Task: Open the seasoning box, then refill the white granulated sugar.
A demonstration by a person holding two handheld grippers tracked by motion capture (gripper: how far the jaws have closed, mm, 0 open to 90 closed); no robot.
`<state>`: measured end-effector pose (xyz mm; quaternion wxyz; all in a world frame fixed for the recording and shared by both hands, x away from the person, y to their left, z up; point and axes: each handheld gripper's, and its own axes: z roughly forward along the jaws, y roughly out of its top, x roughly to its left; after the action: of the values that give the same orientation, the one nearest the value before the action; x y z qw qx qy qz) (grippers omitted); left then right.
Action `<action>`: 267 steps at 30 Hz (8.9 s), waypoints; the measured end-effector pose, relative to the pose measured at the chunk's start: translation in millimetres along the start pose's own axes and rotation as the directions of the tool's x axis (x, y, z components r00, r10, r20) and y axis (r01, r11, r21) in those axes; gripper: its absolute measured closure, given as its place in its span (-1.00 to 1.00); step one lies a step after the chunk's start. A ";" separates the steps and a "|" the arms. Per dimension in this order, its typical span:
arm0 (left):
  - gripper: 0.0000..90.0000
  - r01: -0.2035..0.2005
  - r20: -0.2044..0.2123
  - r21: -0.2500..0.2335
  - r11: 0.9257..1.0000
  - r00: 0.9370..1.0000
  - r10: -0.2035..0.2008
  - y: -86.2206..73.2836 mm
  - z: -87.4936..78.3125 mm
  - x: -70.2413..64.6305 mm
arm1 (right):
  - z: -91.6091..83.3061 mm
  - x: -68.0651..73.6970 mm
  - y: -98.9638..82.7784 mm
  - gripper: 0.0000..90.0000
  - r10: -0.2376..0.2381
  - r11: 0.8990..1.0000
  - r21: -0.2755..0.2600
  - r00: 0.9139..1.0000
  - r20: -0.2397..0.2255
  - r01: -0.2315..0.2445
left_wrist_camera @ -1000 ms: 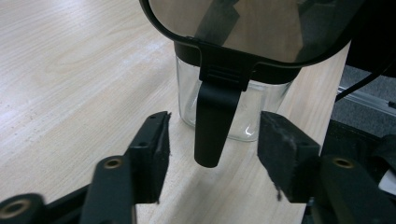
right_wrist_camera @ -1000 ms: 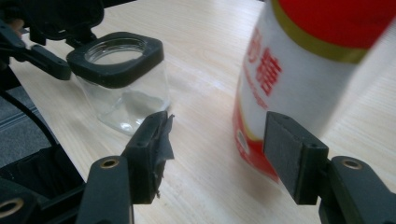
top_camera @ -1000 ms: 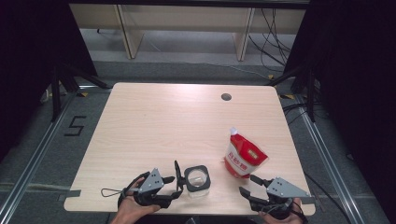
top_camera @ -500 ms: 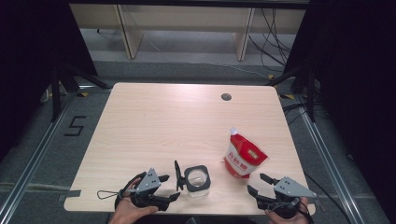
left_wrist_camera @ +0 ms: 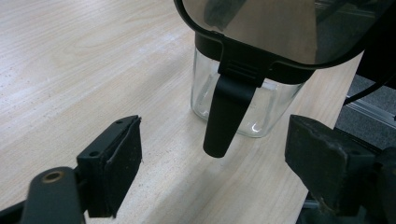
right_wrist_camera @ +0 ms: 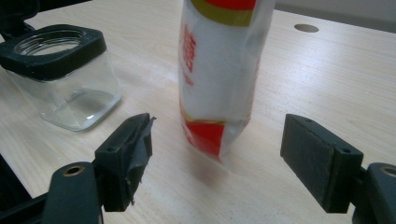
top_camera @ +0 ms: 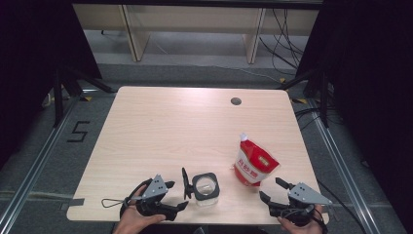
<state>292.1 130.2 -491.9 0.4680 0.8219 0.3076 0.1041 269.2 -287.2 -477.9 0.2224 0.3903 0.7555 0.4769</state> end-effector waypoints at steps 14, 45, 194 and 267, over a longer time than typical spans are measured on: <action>-0.62 -0.002 0.024 0.004 1.000 1.000 0.002 1.5 -0.1 -2.6 | 5.3 -5.5 -0.6 -0.52 -0.023 1.000 0.002 1.000 0.019 0.023; -0.62 -0.008 0.000 -0.007 1.000 1.000 0.008 -1.2 -1.8 -1.5 | 55.3 -14.6 10.1 -0.58 -0.028 0.999 -0.045 0.999 -0.035 0.026; -0.61 -0.012 -0.002 -0.006 1.000 1.000 0.012 -3.2 -6.2 3.3 | 53.3 23.2 30.1 -0.12 -0.510 0.858 -0.047 0.859 0.036 0.511; -0.61 -0.051 -0.003 0.017 0.999 0.999 0.051 -3.9 -6.0 2.3 | 22.4 66.4 33.9 -0.10 -0.990 0.049 0.419 -0.012 0.141 0.907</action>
<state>289.6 137.2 -492.2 0.4576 0.8334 0.2880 0.1146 258.2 -213.6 -455.2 0.5926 -0.1244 0.7955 0.0232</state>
